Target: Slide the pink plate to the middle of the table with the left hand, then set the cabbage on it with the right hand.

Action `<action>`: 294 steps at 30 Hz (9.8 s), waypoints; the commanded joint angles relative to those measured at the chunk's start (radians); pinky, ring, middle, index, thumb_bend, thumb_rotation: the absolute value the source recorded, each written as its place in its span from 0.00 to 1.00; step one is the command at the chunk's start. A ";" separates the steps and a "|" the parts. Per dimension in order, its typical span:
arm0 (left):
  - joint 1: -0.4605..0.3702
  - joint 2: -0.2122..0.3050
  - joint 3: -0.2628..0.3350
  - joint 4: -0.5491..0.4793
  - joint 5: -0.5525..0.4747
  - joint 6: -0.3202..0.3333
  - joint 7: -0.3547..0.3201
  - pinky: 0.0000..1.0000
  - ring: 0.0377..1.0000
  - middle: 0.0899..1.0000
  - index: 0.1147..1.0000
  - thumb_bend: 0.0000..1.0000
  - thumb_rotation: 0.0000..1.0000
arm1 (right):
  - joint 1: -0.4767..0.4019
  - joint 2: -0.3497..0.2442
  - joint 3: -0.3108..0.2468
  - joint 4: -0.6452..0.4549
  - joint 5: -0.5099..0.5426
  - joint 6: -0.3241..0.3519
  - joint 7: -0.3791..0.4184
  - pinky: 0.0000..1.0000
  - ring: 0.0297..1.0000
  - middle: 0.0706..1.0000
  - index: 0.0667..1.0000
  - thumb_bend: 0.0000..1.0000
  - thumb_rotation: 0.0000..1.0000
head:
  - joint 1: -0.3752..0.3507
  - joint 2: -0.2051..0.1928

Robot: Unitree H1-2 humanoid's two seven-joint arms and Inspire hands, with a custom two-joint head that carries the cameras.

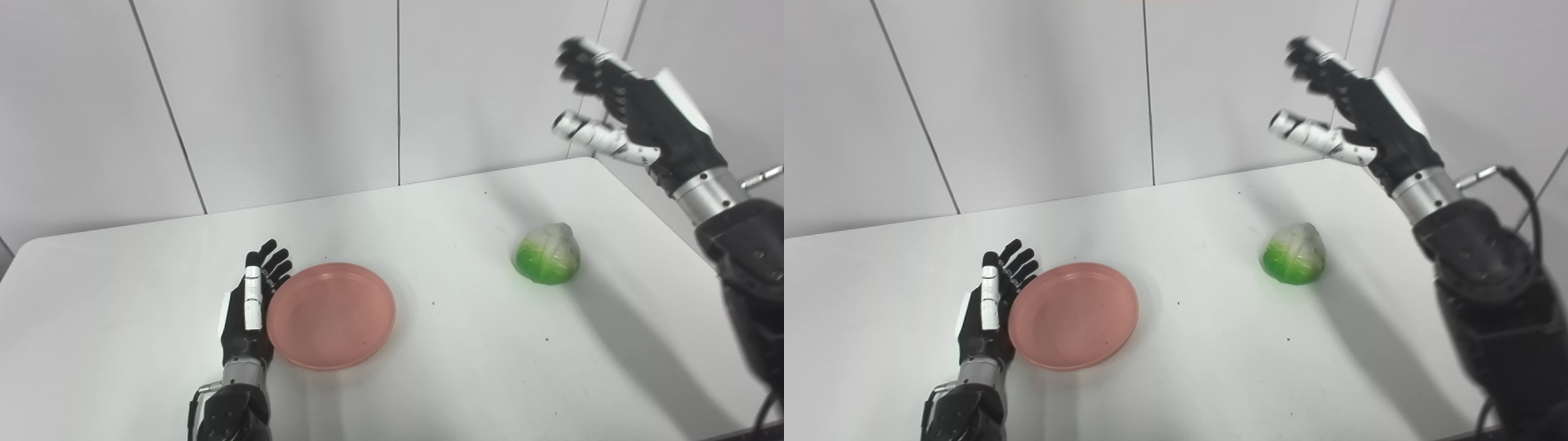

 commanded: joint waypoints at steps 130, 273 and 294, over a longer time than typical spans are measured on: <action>-0.013 0.046 0.049 0.036 -0.063 -0.009 -0.082 0.84 0.86 0.84 0.81 0.70 0.89 | -0.234 -0.084 0.435 0.539 -0.761 -0.280 0.480 0.98 1.00 1.00 1.00 1.00 0.28 | -0.165 0.018; 0.028 -0.097 -0.018 -0.007 0.003 -0.083 0.068 0.86 0.85 0.83 0.79 0.67 0.91 | -0.012 0.485 0.321 0.496 -0.412 -0.750 -0.062 1.00 1.00 1.00 1.00 0.87 0.77 | 0.244 0.059; 0.023 -0.027 0.011 0.019 -0.071 -0.092 -0.043 0.94 0.91 0.89 0.86 0.74 0.94 | 0.073 0.846 0.038 0.651 0.059 -0.569 -0.281 1.00 1.00 1.00 1.00 0.68 1.00 | 0.172 0.041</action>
